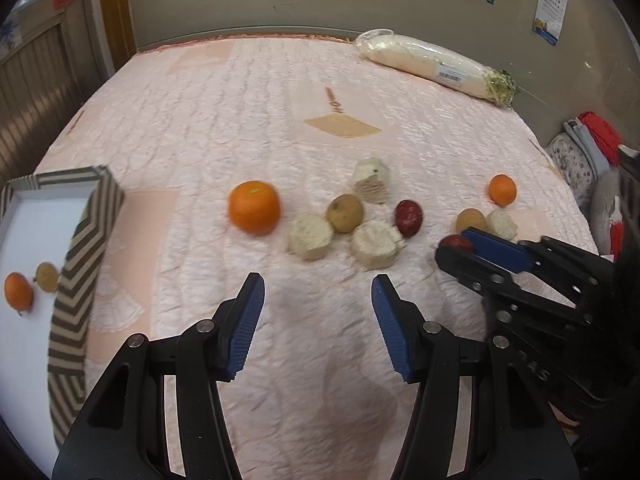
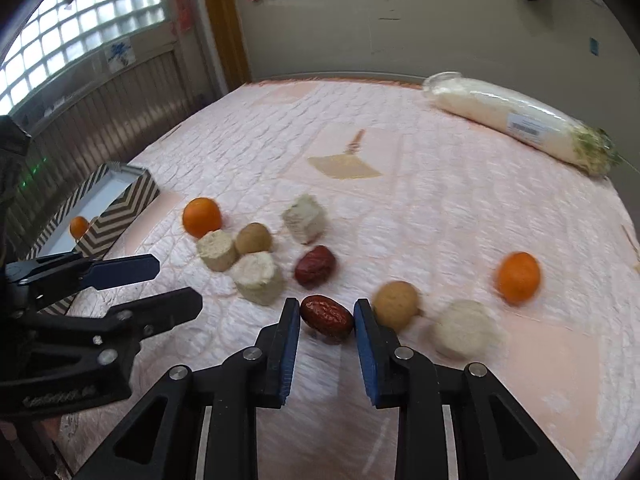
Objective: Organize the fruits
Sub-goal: 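Grasp a pale cake piece with the left tool while the right tool grasps a red date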
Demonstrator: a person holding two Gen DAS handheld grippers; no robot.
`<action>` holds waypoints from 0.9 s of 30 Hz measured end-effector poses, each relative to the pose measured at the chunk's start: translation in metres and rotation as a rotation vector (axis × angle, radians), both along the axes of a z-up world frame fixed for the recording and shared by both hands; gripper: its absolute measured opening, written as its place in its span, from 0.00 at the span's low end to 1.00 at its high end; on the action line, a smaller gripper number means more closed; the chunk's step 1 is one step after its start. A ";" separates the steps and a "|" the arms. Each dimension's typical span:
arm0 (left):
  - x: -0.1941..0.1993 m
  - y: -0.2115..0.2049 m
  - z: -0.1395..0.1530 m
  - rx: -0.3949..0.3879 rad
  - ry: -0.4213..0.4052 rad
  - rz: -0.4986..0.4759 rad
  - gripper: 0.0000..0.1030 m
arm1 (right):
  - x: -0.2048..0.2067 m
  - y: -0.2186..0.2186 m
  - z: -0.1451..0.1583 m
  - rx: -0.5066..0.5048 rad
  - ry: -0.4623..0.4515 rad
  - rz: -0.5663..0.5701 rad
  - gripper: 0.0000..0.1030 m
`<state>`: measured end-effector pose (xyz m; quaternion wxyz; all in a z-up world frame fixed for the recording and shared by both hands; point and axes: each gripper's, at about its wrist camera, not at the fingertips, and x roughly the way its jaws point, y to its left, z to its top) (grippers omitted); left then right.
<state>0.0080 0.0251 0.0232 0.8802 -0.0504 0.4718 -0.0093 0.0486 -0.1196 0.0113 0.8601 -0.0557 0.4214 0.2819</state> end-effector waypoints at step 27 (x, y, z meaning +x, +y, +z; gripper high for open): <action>0.025 -0.009 -0.011 0.000 -0.023 -0.105 0.29 | -0.012 -0.025 0.012 0.072 -0.010 -0.033 0.26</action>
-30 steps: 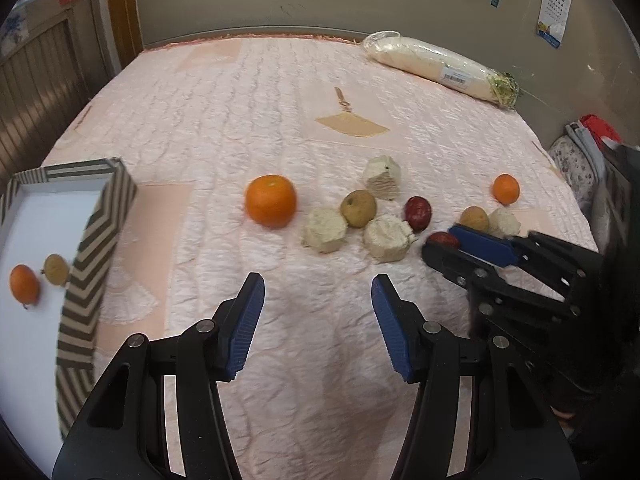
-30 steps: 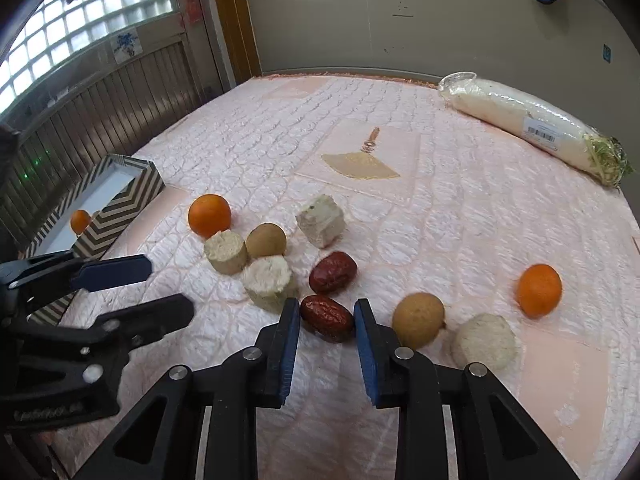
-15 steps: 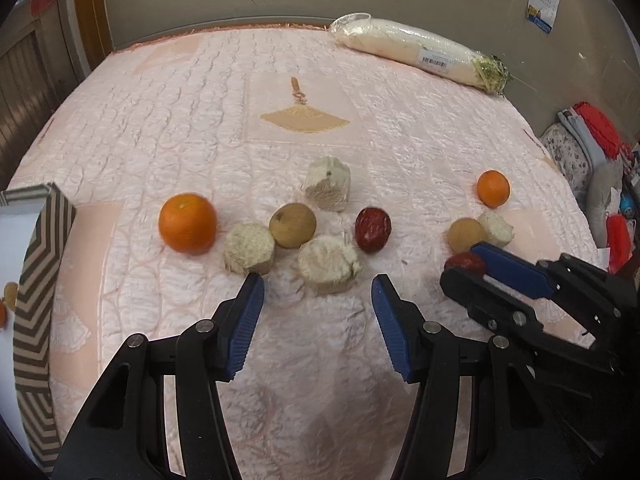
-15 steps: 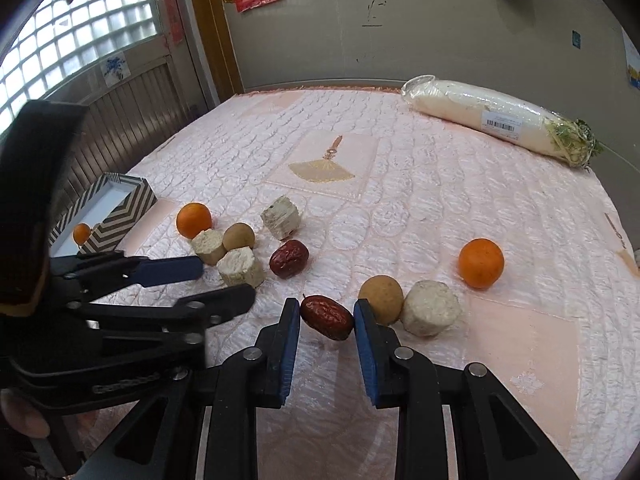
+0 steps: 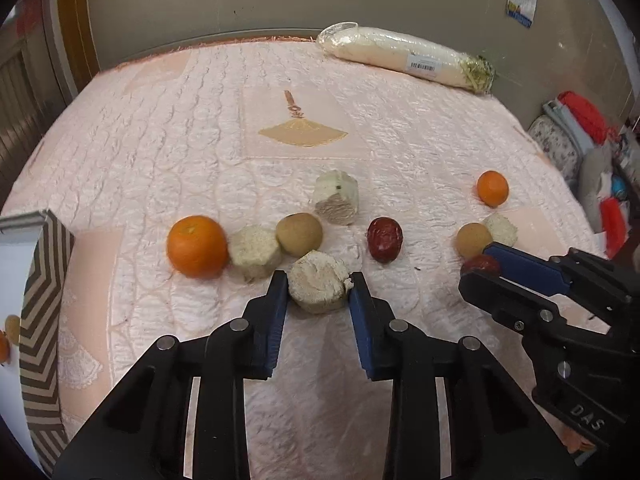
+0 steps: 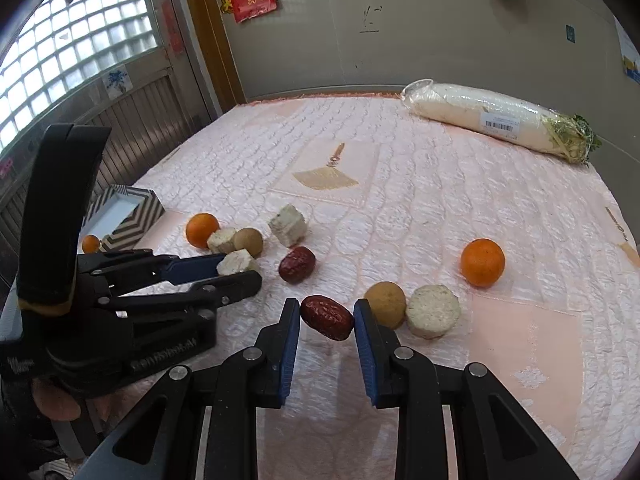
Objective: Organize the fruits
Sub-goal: 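Grasp a pale cake piece with the left tool while the right tool grasps a red date, then carry the cake piece and red date over the white tray with both tools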
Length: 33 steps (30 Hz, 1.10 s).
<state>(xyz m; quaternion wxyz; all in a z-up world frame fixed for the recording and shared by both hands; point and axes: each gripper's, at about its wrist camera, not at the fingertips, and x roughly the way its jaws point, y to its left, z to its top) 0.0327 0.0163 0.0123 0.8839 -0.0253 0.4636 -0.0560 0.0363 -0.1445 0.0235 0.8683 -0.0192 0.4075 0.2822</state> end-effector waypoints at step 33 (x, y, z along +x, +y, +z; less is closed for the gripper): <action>-0.096 0.102 0.063 0.080 -0.140 0.221 0.29 | -0.050 0.115 0.034 0.058 -0.064 0.134 0.26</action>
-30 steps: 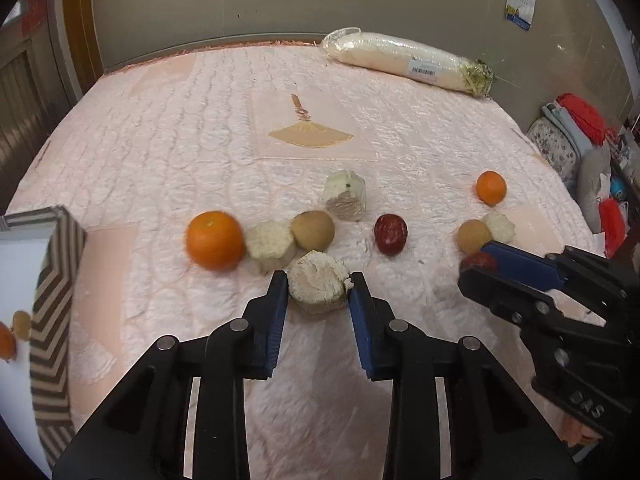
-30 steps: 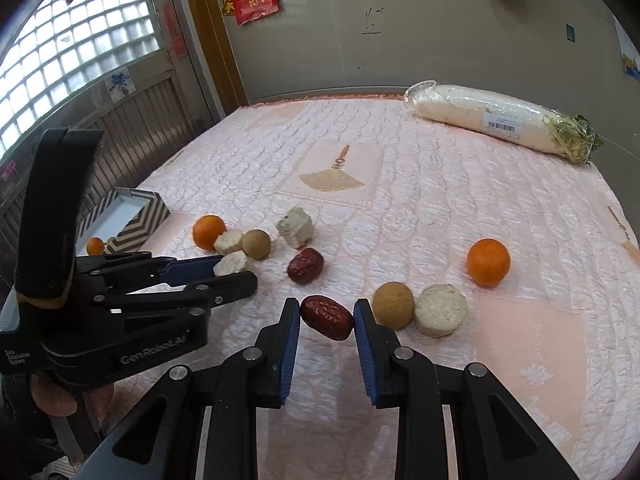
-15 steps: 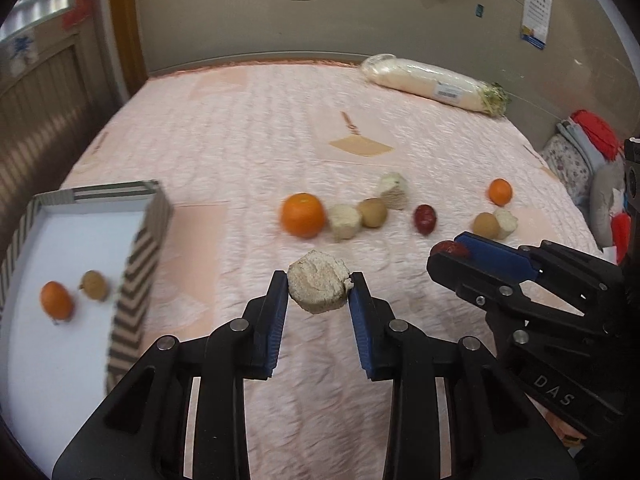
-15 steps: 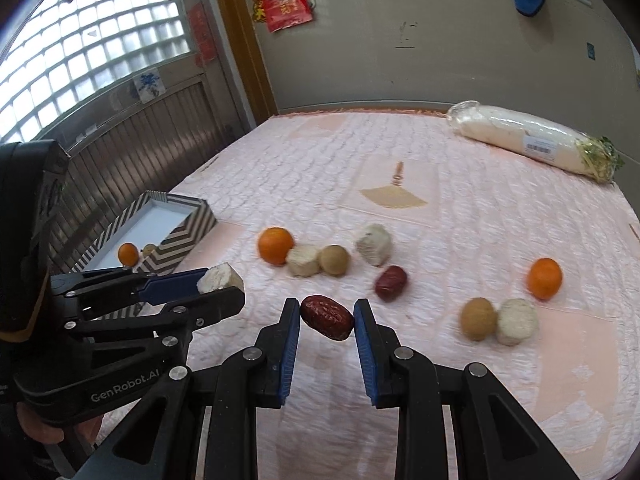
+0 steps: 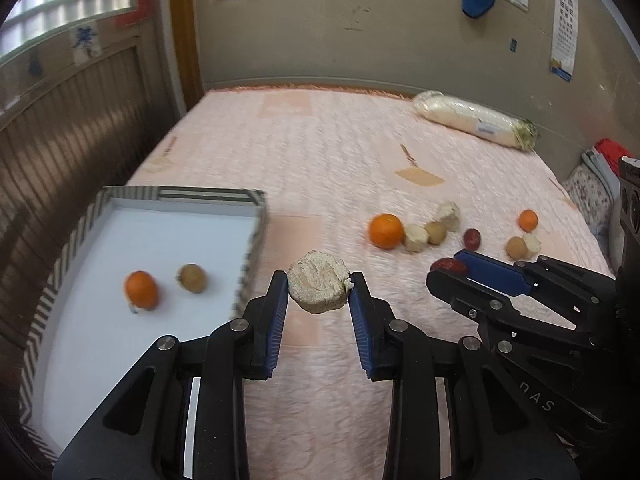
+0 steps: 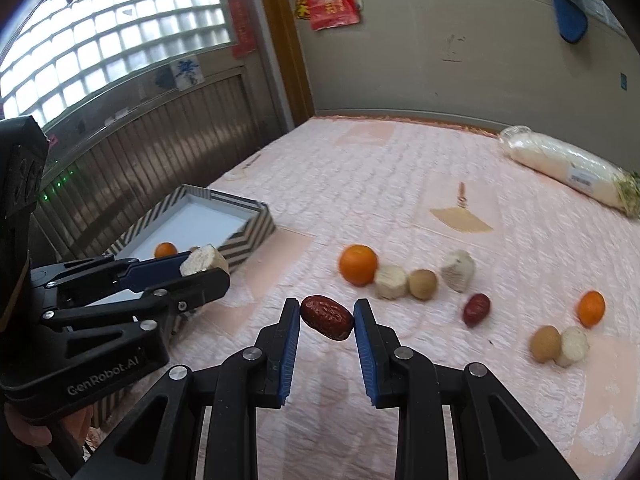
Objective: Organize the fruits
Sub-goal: 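Carry the cake piece and red date over the white tray with both tools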
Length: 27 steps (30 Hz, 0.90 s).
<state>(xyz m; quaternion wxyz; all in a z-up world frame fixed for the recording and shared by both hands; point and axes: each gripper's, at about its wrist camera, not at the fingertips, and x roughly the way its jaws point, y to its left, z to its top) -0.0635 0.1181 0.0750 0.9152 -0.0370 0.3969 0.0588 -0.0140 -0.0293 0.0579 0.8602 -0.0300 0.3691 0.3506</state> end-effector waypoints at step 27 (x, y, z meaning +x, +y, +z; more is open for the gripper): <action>-0.039 0.100 -0.002 0.052 -0.009 0.248 0.29 | -0.025 0.101 0.015 -0.016 -0.058 0.201 0.26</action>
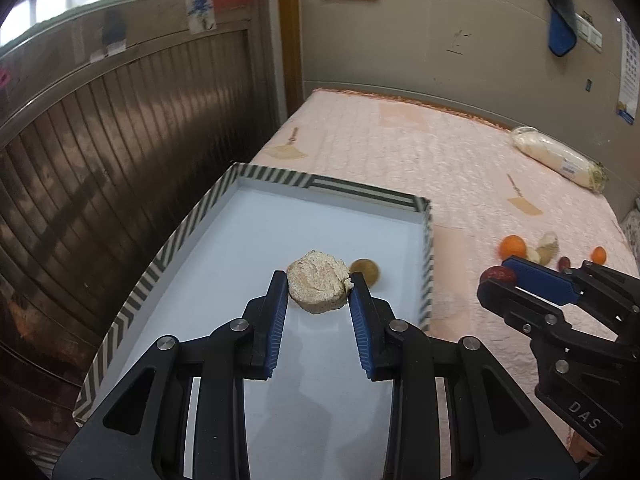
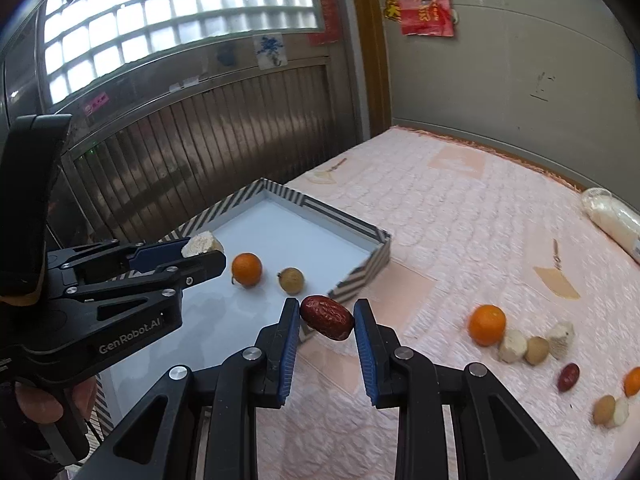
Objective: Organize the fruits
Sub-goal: 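Carry the cake piece and red date over the white tray with both tools, then open both tools to drop the cake piece and red date into the tray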
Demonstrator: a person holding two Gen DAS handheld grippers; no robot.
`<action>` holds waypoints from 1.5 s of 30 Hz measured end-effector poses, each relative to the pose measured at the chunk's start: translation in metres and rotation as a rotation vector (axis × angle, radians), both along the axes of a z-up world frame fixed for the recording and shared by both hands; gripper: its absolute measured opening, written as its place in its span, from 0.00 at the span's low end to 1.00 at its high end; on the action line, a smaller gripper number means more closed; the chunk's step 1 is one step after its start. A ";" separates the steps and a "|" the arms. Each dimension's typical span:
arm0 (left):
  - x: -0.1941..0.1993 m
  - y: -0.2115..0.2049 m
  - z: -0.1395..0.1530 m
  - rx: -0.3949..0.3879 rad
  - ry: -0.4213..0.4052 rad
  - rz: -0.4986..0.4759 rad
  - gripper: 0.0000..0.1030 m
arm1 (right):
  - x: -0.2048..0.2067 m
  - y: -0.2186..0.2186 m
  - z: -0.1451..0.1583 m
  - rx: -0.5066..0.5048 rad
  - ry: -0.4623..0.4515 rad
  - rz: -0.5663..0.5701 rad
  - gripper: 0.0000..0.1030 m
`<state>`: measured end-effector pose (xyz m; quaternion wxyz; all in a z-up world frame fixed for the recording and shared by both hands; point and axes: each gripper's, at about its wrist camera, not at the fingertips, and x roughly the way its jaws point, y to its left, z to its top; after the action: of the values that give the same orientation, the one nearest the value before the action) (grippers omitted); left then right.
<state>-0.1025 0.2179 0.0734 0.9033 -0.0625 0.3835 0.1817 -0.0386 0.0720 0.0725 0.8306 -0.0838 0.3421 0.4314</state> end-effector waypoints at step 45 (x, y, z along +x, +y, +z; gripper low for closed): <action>0.018 0.066 -0.050 -0.219 0.174 0.106 0.29 | 0.003 0.100 -0.045 -0.166 0.053 0.207 0.26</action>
<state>-0.0841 0.2836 0.0235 0.8434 -0.1650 0.4743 0.1909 -0.0357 0.1725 0.0275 0.7627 -0.1756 0.3877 0.4870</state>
